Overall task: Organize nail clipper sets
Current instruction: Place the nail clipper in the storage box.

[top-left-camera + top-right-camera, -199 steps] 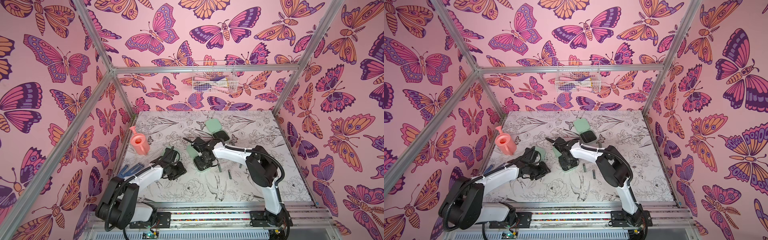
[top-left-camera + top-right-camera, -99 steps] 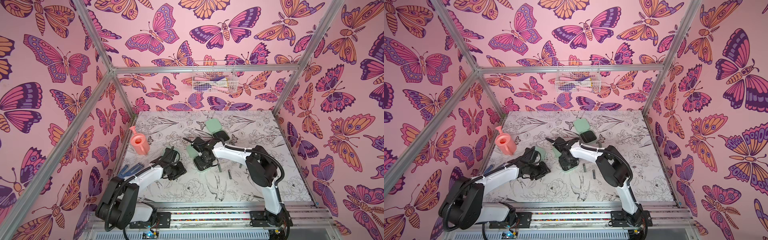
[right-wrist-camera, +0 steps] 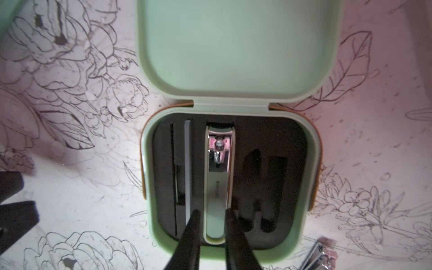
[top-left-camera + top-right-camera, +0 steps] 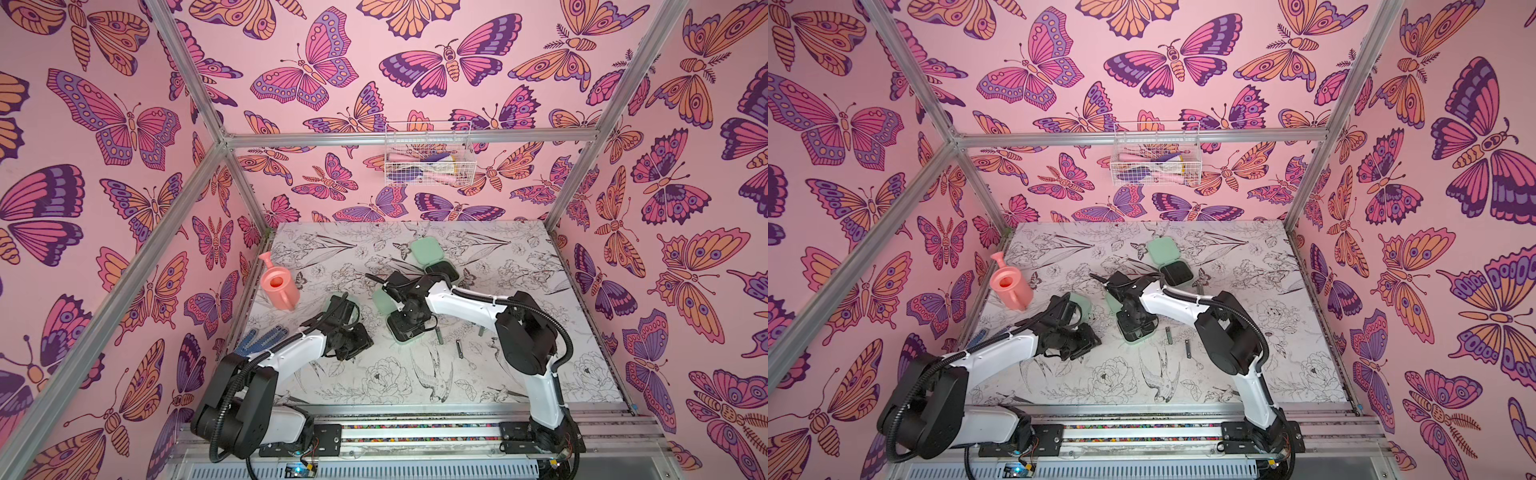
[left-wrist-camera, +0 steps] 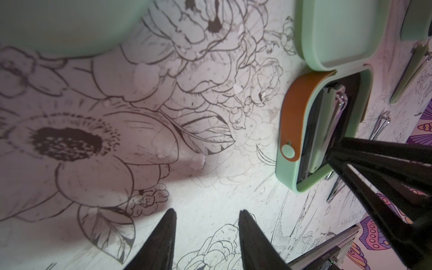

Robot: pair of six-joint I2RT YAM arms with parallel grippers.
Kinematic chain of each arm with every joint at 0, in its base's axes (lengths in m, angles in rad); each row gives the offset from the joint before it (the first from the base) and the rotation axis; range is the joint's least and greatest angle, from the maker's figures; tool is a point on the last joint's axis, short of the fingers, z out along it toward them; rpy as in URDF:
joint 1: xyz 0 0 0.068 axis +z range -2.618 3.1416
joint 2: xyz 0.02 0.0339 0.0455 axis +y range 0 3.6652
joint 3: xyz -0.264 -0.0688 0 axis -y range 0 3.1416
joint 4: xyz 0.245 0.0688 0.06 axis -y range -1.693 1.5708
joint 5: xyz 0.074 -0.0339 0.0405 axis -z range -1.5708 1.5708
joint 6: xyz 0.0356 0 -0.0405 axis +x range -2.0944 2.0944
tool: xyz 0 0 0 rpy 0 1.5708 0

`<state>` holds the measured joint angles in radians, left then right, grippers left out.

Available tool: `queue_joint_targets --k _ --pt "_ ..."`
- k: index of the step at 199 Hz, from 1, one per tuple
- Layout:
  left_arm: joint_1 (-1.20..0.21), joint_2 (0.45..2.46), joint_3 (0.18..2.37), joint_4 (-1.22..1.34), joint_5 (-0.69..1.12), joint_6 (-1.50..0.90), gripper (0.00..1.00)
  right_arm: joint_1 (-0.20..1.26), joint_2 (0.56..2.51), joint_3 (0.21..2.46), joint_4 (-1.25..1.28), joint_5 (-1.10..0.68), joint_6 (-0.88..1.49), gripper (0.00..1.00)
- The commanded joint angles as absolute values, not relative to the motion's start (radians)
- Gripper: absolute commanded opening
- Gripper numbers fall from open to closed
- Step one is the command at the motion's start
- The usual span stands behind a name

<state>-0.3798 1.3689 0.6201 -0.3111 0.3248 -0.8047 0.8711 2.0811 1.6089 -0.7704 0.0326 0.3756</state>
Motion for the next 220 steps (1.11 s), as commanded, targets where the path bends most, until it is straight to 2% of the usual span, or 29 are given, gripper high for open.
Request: queue_joint_targets --k 1,92,220 --pt "-0.373 1.361 0.604 -0.317 0.322 -0.802 0.46 0.874 2.066 1.646 -0.802 0.035 0.373 0.15" --pt "-0.373 1.363 0.606 -0.317 0.320 -0.801 0.46 0.874 2.117 1.646 -0.781 0.026 0.382 0.15" --pt "-0.373 1.364 0.605 -0.317 0.320 -0.800 0.46 0.871 2.182 1.600 -0.734 0.014 0.403 0.11"
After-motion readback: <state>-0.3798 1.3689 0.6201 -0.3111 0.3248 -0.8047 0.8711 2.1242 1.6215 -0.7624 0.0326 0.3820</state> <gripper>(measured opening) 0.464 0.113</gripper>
